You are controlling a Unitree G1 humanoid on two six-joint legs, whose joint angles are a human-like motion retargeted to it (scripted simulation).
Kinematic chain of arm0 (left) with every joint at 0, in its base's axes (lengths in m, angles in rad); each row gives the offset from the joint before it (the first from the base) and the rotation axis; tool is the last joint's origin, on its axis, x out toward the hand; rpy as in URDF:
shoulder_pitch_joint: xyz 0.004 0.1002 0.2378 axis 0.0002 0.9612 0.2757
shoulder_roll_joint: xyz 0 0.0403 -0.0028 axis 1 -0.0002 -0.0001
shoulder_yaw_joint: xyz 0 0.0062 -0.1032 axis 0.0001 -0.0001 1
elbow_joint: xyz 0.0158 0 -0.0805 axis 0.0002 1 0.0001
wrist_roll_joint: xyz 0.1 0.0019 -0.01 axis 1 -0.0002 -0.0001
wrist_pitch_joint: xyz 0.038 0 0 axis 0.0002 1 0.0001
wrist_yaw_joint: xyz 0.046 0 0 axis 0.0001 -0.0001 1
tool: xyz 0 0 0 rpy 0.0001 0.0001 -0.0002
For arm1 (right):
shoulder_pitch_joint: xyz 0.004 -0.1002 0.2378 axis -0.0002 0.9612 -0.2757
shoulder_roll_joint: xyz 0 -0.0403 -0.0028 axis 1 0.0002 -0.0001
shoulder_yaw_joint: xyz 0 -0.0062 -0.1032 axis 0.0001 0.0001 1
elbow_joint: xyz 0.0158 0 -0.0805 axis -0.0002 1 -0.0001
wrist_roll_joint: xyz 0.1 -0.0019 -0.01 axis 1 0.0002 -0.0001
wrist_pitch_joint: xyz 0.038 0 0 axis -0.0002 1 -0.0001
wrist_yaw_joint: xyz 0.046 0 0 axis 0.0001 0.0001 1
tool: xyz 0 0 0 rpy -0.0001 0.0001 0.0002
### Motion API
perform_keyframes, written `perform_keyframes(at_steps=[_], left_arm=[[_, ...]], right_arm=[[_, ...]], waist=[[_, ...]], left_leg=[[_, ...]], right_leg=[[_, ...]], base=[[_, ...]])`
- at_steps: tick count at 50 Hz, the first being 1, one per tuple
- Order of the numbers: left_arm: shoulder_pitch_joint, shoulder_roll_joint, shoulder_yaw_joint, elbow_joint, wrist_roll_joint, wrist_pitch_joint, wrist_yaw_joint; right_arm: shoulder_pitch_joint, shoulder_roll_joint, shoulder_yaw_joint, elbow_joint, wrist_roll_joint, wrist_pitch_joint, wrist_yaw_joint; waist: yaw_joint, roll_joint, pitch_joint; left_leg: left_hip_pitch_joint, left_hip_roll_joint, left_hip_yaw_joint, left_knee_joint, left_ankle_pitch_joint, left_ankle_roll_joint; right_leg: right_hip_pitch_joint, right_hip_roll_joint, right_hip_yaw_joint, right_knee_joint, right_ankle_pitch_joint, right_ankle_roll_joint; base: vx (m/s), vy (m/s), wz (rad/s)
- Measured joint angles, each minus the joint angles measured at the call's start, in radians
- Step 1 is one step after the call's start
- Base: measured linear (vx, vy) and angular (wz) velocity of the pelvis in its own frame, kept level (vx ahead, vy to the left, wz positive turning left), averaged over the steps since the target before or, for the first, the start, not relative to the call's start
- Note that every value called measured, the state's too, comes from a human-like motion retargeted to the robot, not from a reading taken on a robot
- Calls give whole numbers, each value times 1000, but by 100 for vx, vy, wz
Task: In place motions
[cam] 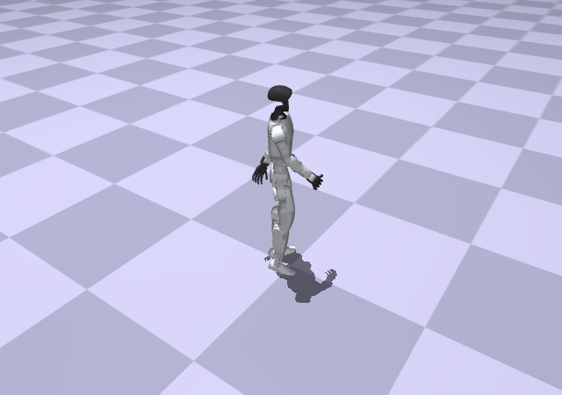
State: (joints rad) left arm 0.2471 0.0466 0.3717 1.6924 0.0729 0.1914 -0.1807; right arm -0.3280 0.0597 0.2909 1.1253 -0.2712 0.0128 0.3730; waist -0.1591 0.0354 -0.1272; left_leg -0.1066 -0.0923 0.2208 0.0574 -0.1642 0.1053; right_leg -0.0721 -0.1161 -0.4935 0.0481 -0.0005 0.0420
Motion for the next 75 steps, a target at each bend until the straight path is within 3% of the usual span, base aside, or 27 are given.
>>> perform_keyframes(at_steps=[8, 17, 24, 30, 40, 50, 57, 62, 68, 75], left_arm=[[-263, -8, -151, -71, -20, 4, 131], [-484, 44, -242, -344, 34, -58, -19], [-502, 68, -268, -475, 37, -109, -6], [-450, 46, -282, -380, 72, -105, -42], [-240, 23, -179, -7, 154, -35, -40], [55, 26, -29, 8, 99, 2, -72], [-29, 27, -66, 8, 70, 4, -36], [-201, 34, -122, -23, 65, -21, -19], [-366, 36, -172, -181, 38, -46, -73], [-482, 40, -244, -356, 39, -76, -54]], right_arm=[[97, -49, 0, 149, -137, 10, -46], [251, -194, -181, 514, -323, 196, -101], [408, -298, -362, 558, -228, 213, -170], [456, -320, -421, 575, -64, 241, -231], [290, -192, -251, 454, -142, 178, -164], [81, -34, -47, 169, -90, 71, -31], [63, 1, 35, 14, -90, 29, -12], [106, -30, 52, 44, -171, 15, -26], [154, -86, -7, 286, -294, 95, -59], [254, -187, -198, 539, -328, 265, -102]], waist=[[3, -11, -10], [9, -14, -11], [3, -9, -6], [17, -3, -2], [20, 4, -7], [-8, 15, -9], [-18, 9, -18], [-8, 2, -28], [-3, -1, -37], [1, -2, -35]], left_leg=[[3, 10, 22, -1, -9, 1], [8, 21, 42, -6, -15, 3], [10, 17, 36, -9, -15, 6], [14, 11, 24, -9, -13, 8], [17, 3, 4, -12, -7, 8], [45, 10, 29, -22, -15, 1], [50, 17, 38, -24, -17, -1], [51, 21, 47, -24, -20, -1], [45, 25, 46, -18, -24, 0], [36, 24, 40, -15, -24, 3]], right_leg=[[-10, 7, 17, -2, 9, 2], [-16, 17, 20, -6, 11, 8], [-9, 16, 11, -10, 7, 7], [7, 12, -3, -10, -1, 6], [21, 9, -19, -10, -12, 4], [18, 25, 21, -11, -3, -3], [15, 31, 32, -8, -1, -4], [13, 33, 30, -10, 2, -3], [12, 36, 27, -12, 3, -1], [11, 33, 19, -12, 1, 2]], base=[[-2, -4, -23], [-1, 0, -22], [0, 0, 0], [0, 1, 7], [0, 1, 22], [1, 0, -6], [1, -5, -9], [-1, -6, -16], [0, -1, -2], [0, 0, 0]])
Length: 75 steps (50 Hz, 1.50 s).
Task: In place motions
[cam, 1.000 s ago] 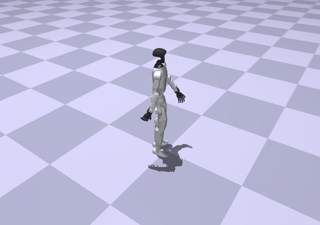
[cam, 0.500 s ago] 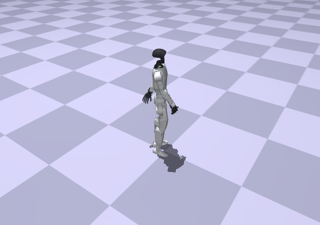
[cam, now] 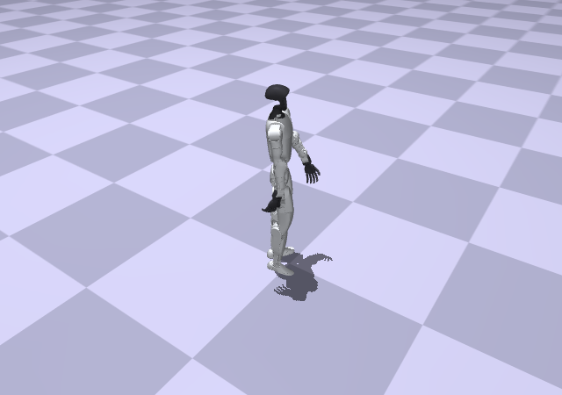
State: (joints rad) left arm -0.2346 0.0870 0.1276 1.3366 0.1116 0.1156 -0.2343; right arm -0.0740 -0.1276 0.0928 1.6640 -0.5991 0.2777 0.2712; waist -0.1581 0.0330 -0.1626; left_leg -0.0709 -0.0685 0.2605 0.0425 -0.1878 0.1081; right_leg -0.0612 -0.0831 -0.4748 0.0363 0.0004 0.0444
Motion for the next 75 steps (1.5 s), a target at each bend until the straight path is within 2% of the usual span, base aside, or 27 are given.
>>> perform_keyframes(at_steps=[5, 10, 15, 22, 25, 27, 30, 38, 48, 64, 69, 73, 75], left_arm=[[4, 16, -58, -29, 50, -19, 30], [55, 3, -67, 77, 86, 7, 5], [114, -18, -45, 242, 148, 58, -51], [229, -30, -18, 327, 211, 71, -5], [284, -29, 1, 320, 186, 56, 11], [308, -30, 41, 312, 146, 38, 15], [316, -29, 84, 314, 86, 27, 21], [251, -13, 55, 308, 84, 55, 37], [157, -14, -28, 205, 102, 54, 62], [184, 1, -2, 196, 93, 50, 36], [227, 10, 21, 195, 97, 59, 34], [246, 6, 31, 181, 76, 61, 38], [256, 2, 38, 177, 66, 54, 43]], right_arm=[[114, -68, -155, -10, 99, -6, -17], [148, -87, -213, -12, 194, -19, -71], [123, -57, -188, -26, 214, -17, -79], [75, 32, -80, -163, 149, -53, -50], [52, 66, -21, -255, 108, -75, -37], [36, 82, 30, -306, 90, -98, -19], [25, 99, 79, -382, 79, -131, 24], [-1, 104, 92, -420, 99, -158, 48], [8, 54, 18, -234, 109, -102, -7], [109, 4, -122, -135, 127, -66, -48], [103, 3, -126, -141, 126, -65, -35], [82, -4, -122, -160, 129, -67, -19], [70, -8, -112, -167, 130, -69, -23]], waist=[[-10, 1, 4], [-21, 9, 3], [-28, 16, 7], [-56, 21, 10], [-232, 37, -3], [-178, 24, -9], [-44, 15, 15], [-44, 6, 18], [-47, 8, 16], [-101, 31, 22], [-95, 17, 37], [-94, -4, 59], [-93, -10, 68]], left_leg=[[-5, -2, 4, 0, 2, 1], [-3, 1, 18, -1, -2, 1], [1, 4, 30, -2, -7, 1], [-2, 1, 10, -6, -13, -2], [9, -19, -167, -19, -20, -21], [9, -8, -102, -21, -25, -33], [-21, 6, 30, -5, -2, -2], [-26, 6, 7, -3, 3, -5], [-42, 22, -9, 2, 9, -17], [-44, 82, -11, 39, 15, -62], [-84, 94, -16, 154, 14, -72], [-177, 73, -51, 346, 6, -27], [-213, 75, -42, 394, 3, -24]], right_leg=[[-1, -4, -2, -2, -1, 3], [-7, -1, 10, -2, 3, 4], [-16, 2, 27, 1, 6, 4], [-36, -4, 28, 11, 9, 4], [-22, -48, -145, 1, 8, 19], [-37, -55, -80, 21, -4, 25], [-50, -5, 50, 14, 18, 5], [-49, -7, 29, 13, 20, 2], [-58, 5, 25, 12, 19, -6], [-37, 65, 34, 1, -3, -37], [-29, 70, 66, 3, -8, -51], [-19, 46, 67, 3, -7, -60], [-15, 38, 65, 3, -6, -66]], base=[[0, 0, 0], [3, 0, -17], [1, 1, -12], [-2, 0, 23], [-5, -1, 224], [-5, 0, -78], [-2, -1, -193], [-1, -1, -3], [2, -2, 1], [15, -10, 2], [16, -9, -1], [8, -2, 26], [5, 0, 27]])
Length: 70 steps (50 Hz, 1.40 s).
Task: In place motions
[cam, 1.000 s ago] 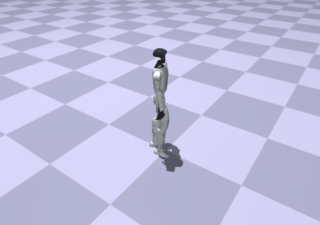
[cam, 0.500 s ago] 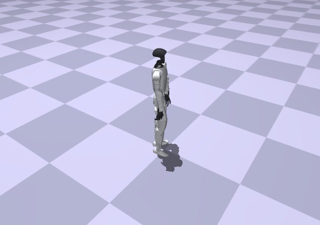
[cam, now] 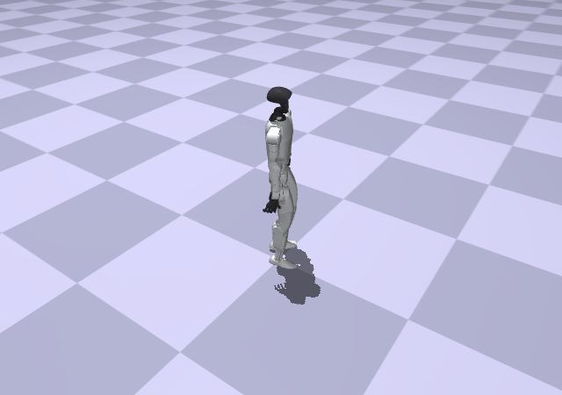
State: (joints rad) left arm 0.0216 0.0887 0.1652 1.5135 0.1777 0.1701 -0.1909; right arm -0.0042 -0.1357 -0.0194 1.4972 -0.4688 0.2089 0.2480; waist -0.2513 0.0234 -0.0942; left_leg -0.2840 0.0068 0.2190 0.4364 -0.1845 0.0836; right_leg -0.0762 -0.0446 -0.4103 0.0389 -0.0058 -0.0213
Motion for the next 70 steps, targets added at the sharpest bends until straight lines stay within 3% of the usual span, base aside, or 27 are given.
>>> perform_keyframes(at_steps=[7, 12, 23, 30, 37, 38, 40, 42, 45, 55, 70], left_arm=[[26, -15, 34, -13, -65, -54, 53], [29, -16, 55, -9, -77, -47, 33], [38, -12, 69, 39, -60, -38, 11], [57, -17, 83, 55, -76, -42, 31], [64, -5, 42, 49, -36, -2, 68], [68, -2, 27, 45, -29, -4, 76], [60, 8, 10, 33, -10, -1, 62], [64, 8, 23, 21, -9, -3, 49], [34, 13, 47, 13, -17, -3, 27], [-37, 44, 15, -99, -50, -30, 27], [45, 26, 42, 9, -8, -34, -12]], right_arm=[[-54, -12, 35, -14, 9, -7, -5], [-78, -10, 52, -38, 16, -18, 1], [-100, 25, 81, -110, 21, -42, 25], [-84, 41, 88, -119, 2, -53, 40], [-52, 26, 75, -32, -27, -31, 18], [-40, 26, 68, -24, -27, -26, 12], [-50, 10, 43, 27, -36, -9, 5], [-44, 3, 44, 58, -39, 6, -4], [-42, 8, 32, 78, -28, 24, -21], [-41, 31, 60, 36, -25, 3, 2], [-54, 81, 124, -99, -26, -55, 57]], waist=[[40, 0, 61], [96, -15, 105], [140, -43, 160], [92, -40, 125], [291, -92, 60], [257, -74, 42], [68, 6, 0], [53, 33, -37], [-6, 54, -78], [54, 3, -46], [62, 0, -53]], left_leg=[[-106, -52, -21, -163, -3, -7], [-194, -114, -97, -314, 20, -11], [-253, -151, -31, -401, 46, -33], [-133, -122, -32, -220, 32, -28], [79, -62, 259, -112, 56, 32], [128, -64, 215, -143, 52, 13], [206, -23, 145, -223, -3, -29], [202, -76, 57, -327, 0, 21], [192, -54, 78, -385, 34, 14], [213, -95, 77, -390, -1, 36], [240, -123, 98, -409, -28, 67]], right_leg=[[45, 17, -2, -4, 5, -25], [85, 14, -6, -16, 12, -36], [136, -2, -50, -30, 11, -39], [121, -12, -74, -21, -3, -26], [39, -44, 189, 19, 6, -19], [39, -28, 154, 15, 2, -19], [49, 14, -30, 9, -25, -10], [34, 36, -19, 7, -25, -6], [6, 37, -63, 4, -26, 1], [15, 3, -59, -3, -3, 31], [15, -20, -37, 12, 7, 68]], base=[[0, 0, 3], [0, 0, 0], [0, 0, 0], [5, 1, -4], [13, 0, -159], [7, -1, 159], [7, -3, 317], [4, -4, 86], [-18, 1, 43], [-15, 7, -21], [-9, 3, -13]])
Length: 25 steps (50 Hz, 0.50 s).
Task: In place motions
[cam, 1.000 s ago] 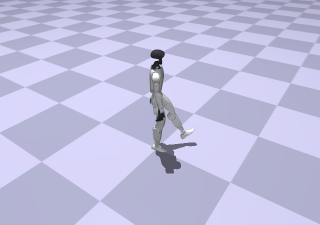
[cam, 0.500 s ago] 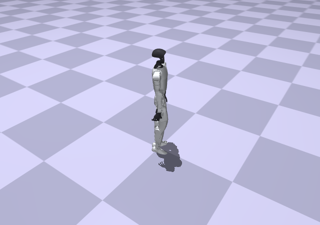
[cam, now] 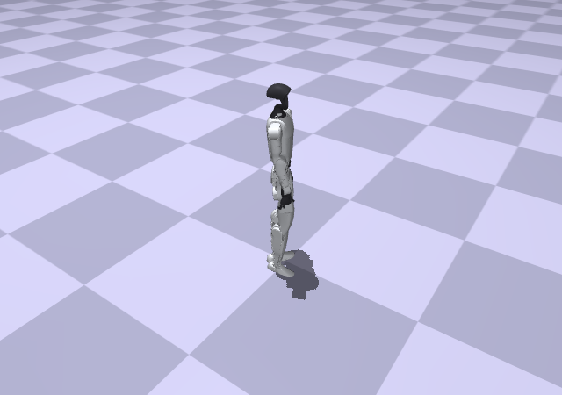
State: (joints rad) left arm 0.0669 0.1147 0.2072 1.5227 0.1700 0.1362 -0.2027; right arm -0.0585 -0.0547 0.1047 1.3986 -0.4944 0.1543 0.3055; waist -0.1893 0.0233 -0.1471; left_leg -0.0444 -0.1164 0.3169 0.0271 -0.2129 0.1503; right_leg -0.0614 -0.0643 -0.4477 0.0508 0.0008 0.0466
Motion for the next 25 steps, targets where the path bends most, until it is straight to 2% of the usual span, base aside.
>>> perform_keyframes(at_steps=[7, 10, 13, 15, 21, 23, 25], left_arm=[[62, -6, 22, 44, -6, -20, -16], [60, -5, 33, 68, -6, -16, -18], [51, -3, 34, 85, -13, -9, -8], [42, -1, 28, 92, -16, -9, -7], [-7, 9, 2, 79, -3, -5, -1], [-26, 14, -7, 60, -15, -9, -2], [-45, 19, -6, 43, -23, -10, -5]], right_arm=[[7, -20, -3, 2, -14, -4, -4], [6, -28, -10, 2, -12, -3, -7], [5, -36, -20, -8, -6, -3, -10], [6, -40, -29, -15, -3, -3, -15], [33, -54, -68, 6, 30, -3, -35], [37, -57, -75, 25, 35, 4, -38], [32, -59, -75, 44, 39, 11, -41]], waist=[[-4, -2, 5], [-7, 3, 17], [4, 18, 50], [-22, 26, 67], [-90, 8, 121], [-91, -3, 143], [-21, -33, 148]], left_leg=[[6, -7, -22, 14, -23, 11], [-2, 3, -29, 29, -34, 12], [-5, 29, -11, 42, -43, 22], [-5, 37, -20, 47, -43, 25], [31, 8, -33, 41, -40, 52], [50, 1, -20, 31, -38, 57], [65, -17, 68, 6, -37, 59]], right_leg=[[-10, -18, -2, 57, -12, -2], [-38, -20, 8, 126, 1, -20], [-102, 8, 77, 252, 51, -68], [-122, 1, 54, 277, 58, -70], [-236, -16, 28, 116, 35, -53], [-297, -11, 74, 87, 27, -37], [-359, 21, 185, 84, 14, -34]], base=[[-12, 3, 3], [-16, 3, -13], [-19, 4, -44], [-16, 1, 19], [-10, -1, 25], [-9, -1, -41], [-9, -3, -177]])
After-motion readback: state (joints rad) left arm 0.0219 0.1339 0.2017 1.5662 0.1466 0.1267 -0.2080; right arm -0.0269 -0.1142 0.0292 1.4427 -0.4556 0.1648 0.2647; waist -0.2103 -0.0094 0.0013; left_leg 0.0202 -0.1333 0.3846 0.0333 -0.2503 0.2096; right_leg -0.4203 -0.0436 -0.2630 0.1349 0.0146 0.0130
